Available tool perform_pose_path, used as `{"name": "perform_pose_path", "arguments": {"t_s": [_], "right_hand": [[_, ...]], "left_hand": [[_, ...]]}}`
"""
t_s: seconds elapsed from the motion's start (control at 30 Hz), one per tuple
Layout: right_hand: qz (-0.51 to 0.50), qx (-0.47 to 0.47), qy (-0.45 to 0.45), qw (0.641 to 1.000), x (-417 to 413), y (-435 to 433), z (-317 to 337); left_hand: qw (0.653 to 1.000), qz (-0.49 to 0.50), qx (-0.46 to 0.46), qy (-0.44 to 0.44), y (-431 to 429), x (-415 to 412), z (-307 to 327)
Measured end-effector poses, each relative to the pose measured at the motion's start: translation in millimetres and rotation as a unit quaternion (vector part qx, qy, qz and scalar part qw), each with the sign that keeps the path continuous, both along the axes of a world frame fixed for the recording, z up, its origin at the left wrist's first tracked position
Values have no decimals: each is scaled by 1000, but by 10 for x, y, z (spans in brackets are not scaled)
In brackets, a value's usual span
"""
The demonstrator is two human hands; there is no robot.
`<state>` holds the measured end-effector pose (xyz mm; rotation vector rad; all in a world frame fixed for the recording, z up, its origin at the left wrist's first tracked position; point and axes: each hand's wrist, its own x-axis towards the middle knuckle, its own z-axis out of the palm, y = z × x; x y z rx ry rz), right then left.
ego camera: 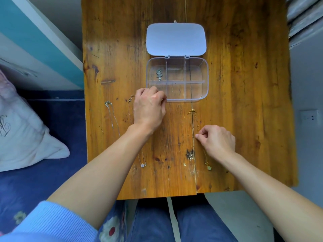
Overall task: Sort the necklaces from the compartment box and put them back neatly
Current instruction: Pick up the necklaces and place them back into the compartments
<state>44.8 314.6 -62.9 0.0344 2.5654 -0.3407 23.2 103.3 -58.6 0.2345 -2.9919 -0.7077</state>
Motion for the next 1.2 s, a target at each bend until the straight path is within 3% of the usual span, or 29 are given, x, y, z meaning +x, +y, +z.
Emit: {"name": "perform_pose_path", "arguments": {"t_s": [0.2, 0.3, 0.4, 0.67, 0.93, 1.2], "right_hand": [[27, -18, -20, 999, 49, -37, -43], [-64, -137, -27, 988, -64, -30, 65], [-164, -281, -17, 945, -242, -54, 308], [-175, -447, -2, 878, -886, -341, 999], [-147, -460, -8, 876, -1341, -705, 1141], [-185, -376, -39, 907, -1506, -837, 670]], "left_hand": [[1000, 26, 7, -11, 41, 12, -1], [999, 44, 16, -26, 58, 6, -16], [998, 53, 25, -38, 59, 3, -27], [996, 64, 48, -45, 44, 2, -22], [995, 80, 52, -41, 55, 25, -24], [995, 74, 53, -34, 42, 25, -43]]}}
